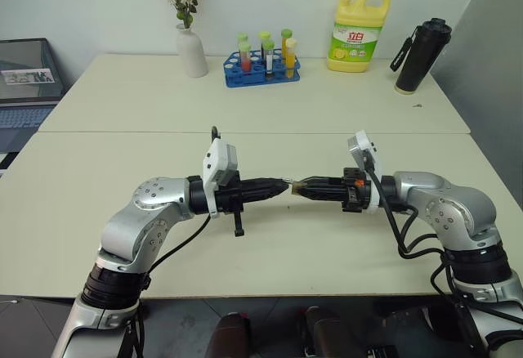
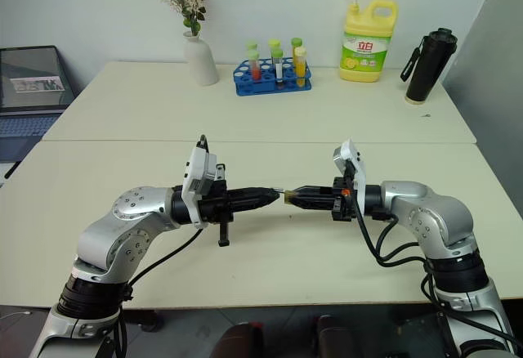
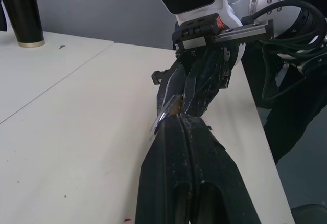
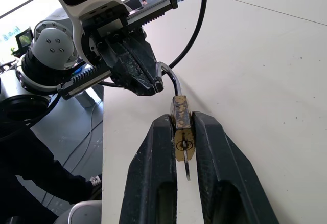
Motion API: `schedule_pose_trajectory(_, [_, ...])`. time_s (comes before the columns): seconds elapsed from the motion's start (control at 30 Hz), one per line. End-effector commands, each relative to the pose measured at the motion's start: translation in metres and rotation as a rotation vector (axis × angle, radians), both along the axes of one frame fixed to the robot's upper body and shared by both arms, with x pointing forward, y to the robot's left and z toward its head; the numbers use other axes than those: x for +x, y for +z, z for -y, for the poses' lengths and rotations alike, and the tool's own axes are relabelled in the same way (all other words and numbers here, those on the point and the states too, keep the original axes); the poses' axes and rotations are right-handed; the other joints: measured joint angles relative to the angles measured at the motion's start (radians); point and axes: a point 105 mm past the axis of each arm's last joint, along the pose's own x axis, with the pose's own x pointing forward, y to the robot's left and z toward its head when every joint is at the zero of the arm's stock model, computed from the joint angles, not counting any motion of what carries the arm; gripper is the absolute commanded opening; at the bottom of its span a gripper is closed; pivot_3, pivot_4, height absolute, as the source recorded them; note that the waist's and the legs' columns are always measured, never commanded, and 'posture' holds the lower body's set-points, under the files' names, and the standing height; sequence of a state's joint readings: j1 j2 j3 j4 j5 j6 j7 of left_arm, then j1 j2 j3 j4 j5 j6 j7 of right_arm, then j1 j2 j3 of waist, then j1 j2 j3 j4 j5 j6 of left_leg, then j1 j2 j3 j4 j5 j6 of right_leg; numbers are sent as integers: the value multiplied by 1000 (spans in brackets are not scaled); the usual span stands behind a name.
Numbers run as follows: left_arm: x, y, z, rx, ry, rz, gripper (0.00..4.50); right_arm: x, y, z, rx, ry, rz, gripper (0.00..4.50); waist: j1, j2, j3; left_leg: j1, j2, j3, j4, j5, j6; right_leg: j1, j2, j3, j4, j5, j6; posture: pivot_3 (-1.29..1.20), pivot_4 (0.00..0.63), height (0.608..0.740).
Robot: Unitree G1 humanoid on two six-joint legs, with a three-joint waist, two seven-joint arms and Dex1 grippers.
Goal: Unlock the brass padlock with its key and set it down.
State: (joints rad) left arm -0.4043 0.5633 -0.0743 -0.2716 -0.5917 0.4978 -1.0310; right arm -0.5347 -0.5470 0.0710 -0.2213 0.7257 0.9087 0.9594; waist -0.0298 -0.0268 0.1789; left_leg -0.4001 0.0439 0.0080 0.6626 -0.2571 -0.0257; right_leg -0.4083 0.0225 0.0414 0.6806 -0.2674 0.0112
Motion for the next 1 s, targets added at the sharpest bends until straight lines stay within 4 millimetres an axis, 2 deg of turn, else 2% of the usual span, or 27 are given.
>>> schedule_pose_trajectory(0.03, [2,15,0,-40,13,48,0,-3,7,-1,12,23,32,156,0,0,0,0,0,0,0,0,0,0,0,0,0,0,0,0,150,740])
schedule_pose_trajectory(1.0, [2,7,-5,8,45,62,0,-4,5,-1,2,25,30,156,0,0,0,0,0,0,0,0,0,0,0,0,0,0,0,0,150,740])
